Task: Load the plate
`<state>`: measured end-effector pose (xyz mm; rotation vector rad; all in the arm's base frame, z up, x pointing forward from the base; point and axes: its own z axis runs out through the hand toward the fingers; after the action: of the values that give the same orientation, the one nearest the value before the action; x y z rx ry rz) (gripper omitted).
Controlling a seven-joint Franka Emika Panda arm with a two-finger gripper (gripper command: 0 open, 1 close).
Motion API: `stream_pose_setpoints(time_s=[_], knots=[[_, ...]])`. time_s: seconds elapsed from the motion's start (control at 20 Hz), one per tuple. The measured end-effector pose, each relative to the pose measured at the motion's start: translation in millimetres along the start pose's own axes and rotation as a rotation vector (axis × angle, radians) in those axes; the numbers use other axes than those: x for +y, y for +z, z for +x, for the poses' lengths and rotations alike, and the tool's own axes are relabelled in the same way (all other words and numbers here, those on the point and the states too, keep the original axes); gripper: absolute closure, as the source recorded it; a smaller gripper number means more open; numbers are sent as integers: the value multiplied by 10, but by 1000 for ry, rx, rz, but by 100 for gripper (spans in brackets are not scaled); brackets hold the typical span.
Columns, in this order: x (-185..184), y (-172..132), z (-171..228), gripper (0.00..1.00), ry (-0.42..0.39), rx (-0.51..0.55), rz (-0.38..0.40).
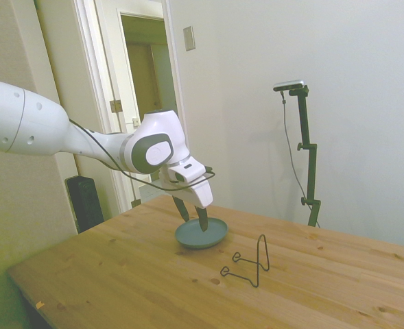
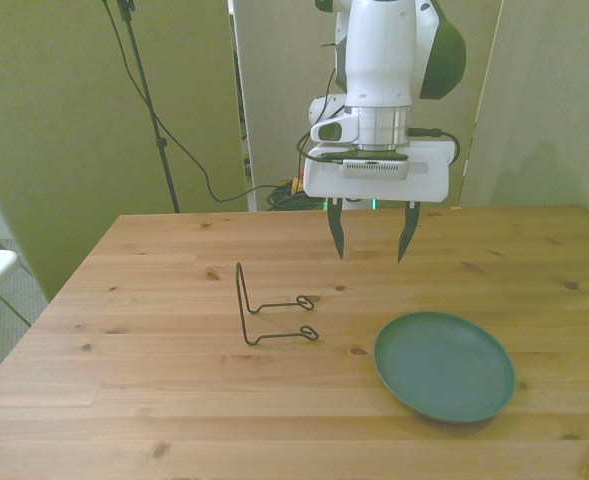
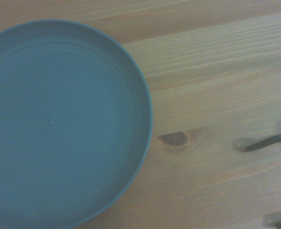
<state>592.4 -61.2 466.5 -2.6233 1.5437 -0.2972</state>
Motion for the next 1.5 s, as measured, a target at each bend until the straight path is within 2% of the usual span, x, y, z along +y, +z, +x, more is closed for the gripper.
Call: stream_pose_setpoints(time_s=[0.2, 0.35, 0.55, 0.7, 0.85, 1.0, 1.25, 1.5], knots=[[-294, 173, 199, 0, 85, -72, -25], [-581, 275, 330, 0, 114, -126, -44], [-862, 447, 539, 0, 103, -147, -65], [-971, 596, 687, 0, 39, -157, -73], [-929, 655, 845, 0, -20, -170, -79], [-795, 666, 1004, 0, -42, -191, -73], [-570, 815, 1187, 0, -24, -243, -45], [-556, 940, 1171, 0, -28, -282, 2]])
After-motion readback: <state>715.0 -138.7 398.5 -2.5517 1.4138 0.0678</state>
